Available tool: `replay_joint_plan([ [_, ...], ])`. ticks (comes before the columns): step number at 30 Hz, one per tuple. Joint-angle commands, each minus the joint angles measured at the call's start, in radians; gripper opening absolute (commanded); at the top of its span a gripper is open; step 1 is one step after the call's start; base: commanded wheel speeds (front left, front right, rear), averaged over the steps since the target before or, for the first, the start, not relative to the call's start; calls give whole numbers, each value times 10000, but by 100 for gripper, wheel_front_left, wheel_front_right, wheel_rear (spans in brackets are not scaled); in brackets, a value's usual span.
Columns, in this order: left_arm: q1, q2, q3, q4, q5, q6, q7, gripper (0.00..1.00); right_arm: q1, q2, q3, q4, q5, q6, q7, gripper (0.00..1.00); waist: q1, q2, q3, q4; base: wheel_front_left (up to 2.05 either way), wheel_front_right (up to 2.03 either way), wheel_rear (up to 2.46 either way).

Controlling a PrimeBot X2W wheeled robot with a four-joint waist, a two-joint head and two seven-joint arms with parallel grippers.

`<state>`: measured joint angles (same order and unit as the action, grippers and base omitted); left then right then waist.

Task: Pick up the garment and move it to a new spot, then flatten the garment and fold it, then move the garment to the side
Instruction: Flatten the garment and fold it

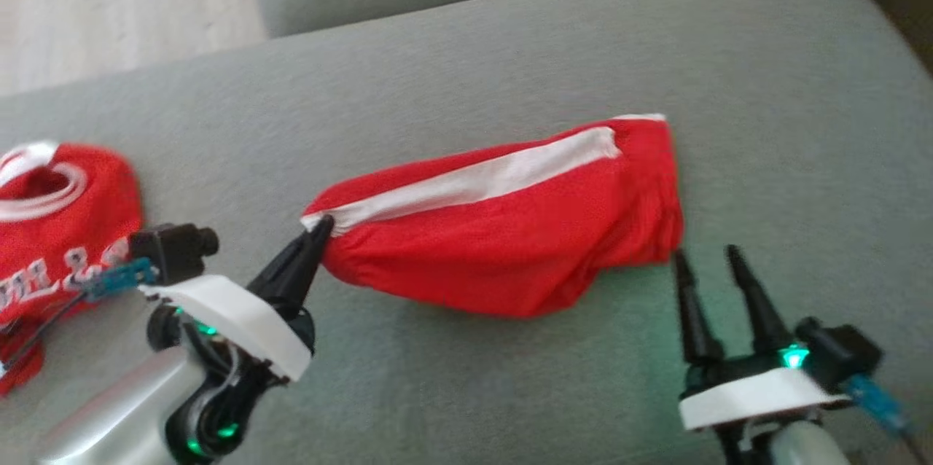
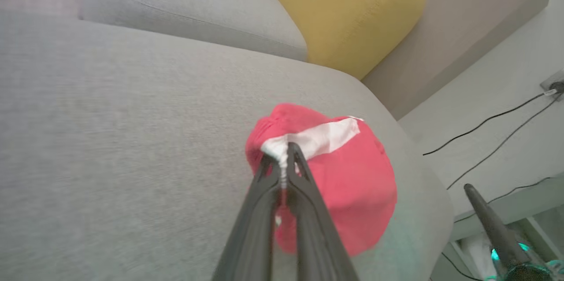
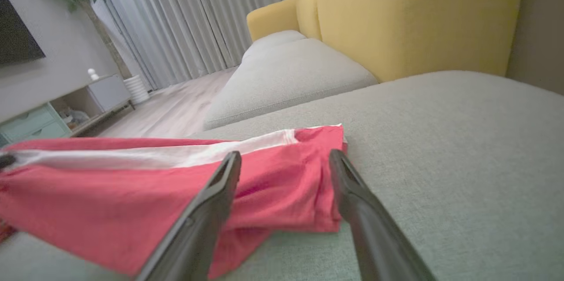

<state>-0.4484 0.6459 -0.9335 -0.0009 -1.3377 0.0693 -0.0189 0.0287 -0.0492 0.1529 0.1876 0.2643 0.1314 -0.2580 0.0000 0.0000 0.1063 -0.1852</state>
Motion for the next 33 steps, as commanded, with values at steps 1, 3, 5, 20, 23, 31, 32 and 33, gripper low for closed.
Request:
replay_joint_plan([
  [1,-484,479,464,-312,201,93,-147,0,-467,-127,35,-251,560,-7,-38,100,0,0,495,774,0,0,0],
  [3,-536,519,507,-233,314,119,-248,0,-738,-432,-15,-130,1232,-7,-38,100,0,0,619,1080,0,0,0],
  [5,-577,508,533,-172,347,105,-295,0,-904,-646,61,-42,1582,-7,-38,100,0,0,670,1208,0,0,0],
  [20,-1562,-589,524,938,716,-563,-707,0,-5143,-4303,5008,2962,4885,-7,1255,100,0,0,1353,2286,0,0,0],
  [23,-1750,-800,484,1085,791,-638,-727,0,-5729,-4386,5614,3731,5104,-7,1226,100,0,0,1509,2475,0,0,0],
  [31,-2152,-1199,431,1390,924,-811,-772,0,-6817,-4357,7094,5067,5890,-7,592,0,0,0,1855,2776,0,0,0],
  [32,-2186,-1222,429,1422,934,-820,-770,0,-6928,-4368,7215,5117,5948,-7,472,0,0,0,1877,2777,0,0,0],
  [33,-2227,-1236,428,1454,955,-826,-771,0,-7037,-4372,7298,5165,6029,-7,366,0,0,0,1894,2769,0,0,0],
])
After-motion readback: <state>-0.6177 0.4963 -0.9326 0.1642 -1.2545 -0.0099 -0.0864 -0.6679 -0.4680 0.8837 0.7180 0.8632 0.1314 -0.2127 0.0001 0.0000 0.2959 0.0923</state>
